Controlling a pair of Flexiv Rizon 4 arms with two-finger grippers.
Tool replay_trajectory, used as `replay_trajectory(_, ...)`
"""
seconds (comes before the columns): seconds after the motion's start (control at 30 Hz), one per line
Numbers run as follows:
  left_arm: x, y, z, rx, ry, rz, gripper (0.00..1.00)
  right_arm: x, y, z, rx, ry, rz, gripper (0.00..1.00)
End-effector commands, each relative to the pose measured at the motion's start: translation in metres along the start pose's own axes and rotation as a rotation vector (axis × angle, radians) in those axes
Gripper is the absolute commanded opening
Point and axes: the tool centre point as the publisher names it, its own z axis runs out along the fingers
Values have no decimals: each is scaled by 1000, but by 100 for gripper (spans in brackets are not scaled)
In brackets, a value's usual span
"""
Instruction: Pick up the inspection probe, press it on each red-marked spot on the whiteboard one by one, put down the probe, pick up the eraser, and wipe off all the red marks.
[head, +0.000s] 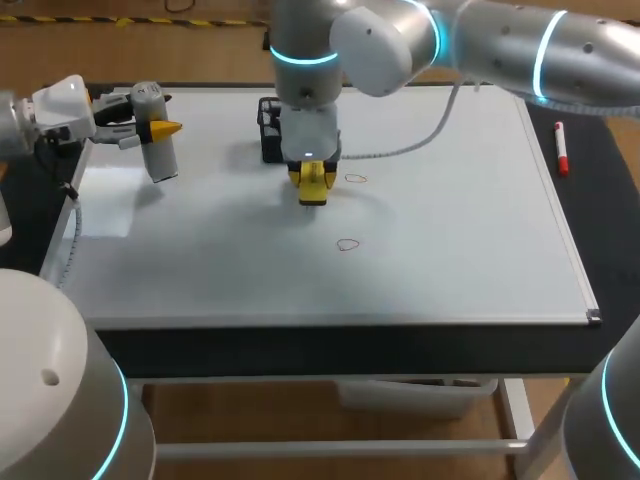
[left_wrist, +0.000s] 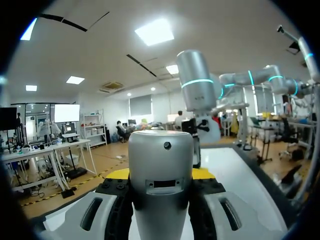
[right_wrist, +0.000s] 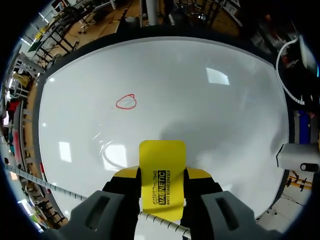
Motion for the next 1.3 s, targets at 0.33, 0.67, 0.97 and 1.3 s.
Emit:
replay_trajectory(0.33,1,-1,0,-1,-2,1,0,108,-25,-18,-3,-5,211,0)
replay_trajectory(0.67,1,-1,0,-1,-2,1,0,184,-41,-24,-24,-8,365,0)
replay_trajectory(0.97,1,-1,0,-1,-2,1,0,241,-48,-21,-48,-4,482,0)
replay_trajectory(1.3,1,-1,0,-1,-2,1,0,290,-54,-13,-73,5,569,0)
